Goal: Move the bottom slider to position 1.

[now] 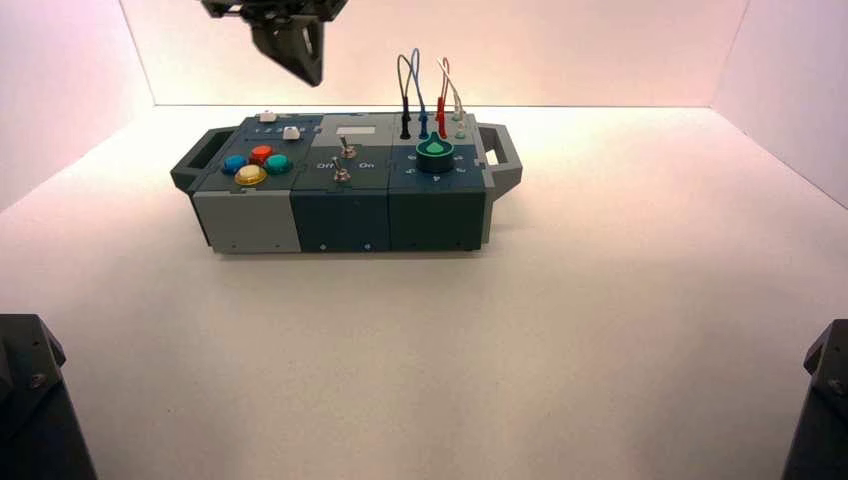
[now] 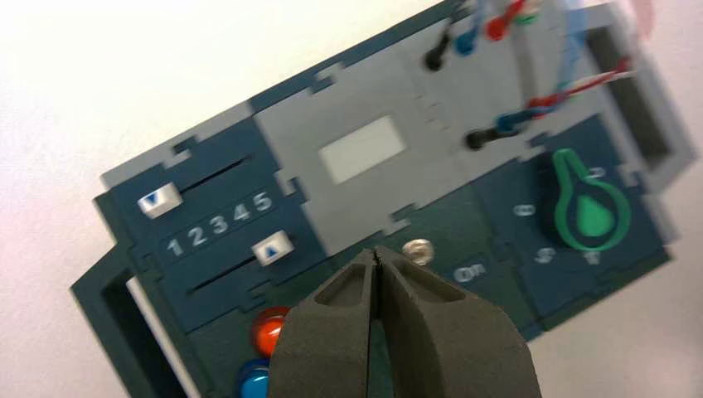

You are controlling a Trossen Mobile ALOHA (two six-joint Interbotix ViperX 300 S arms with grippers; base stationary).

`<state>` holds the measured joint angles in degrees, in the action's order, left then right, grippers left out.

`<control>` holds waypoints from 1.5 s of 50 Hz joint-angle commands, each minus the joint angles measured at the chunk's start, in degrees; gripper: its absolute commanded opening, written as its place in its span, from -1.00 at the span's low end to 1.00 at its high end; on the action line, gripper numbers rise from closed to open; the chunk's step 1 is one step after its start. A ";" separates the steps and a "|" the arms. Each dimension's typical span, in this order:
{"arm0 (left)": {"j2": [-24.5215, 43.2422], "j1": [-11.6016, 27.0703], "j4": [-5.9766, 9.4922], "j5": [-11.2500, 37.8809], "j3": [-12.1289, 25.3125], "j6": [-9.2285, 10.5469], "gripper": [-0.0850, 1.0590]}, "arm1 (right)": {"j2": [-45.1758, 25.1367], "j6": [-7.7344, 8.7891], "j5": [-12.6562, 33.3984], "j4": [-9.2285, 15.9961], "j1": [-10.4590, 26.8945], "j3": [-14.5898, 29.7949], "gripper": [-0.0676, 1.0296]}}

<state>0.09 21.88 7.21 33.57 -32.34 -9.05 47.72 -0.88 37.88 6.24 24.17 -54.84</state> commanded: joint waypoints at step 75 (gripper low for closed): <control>12.66 -6.50 -2.99 4.75 8.53 -3.69 -0.91 | -3.25 0.18 -5.10 0.35 1.49 0.00 -0.92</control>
<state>13.54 15.73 4.66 38.32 -24.96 -12.39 44.47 -0.79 33.49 6.42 25.40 -55.63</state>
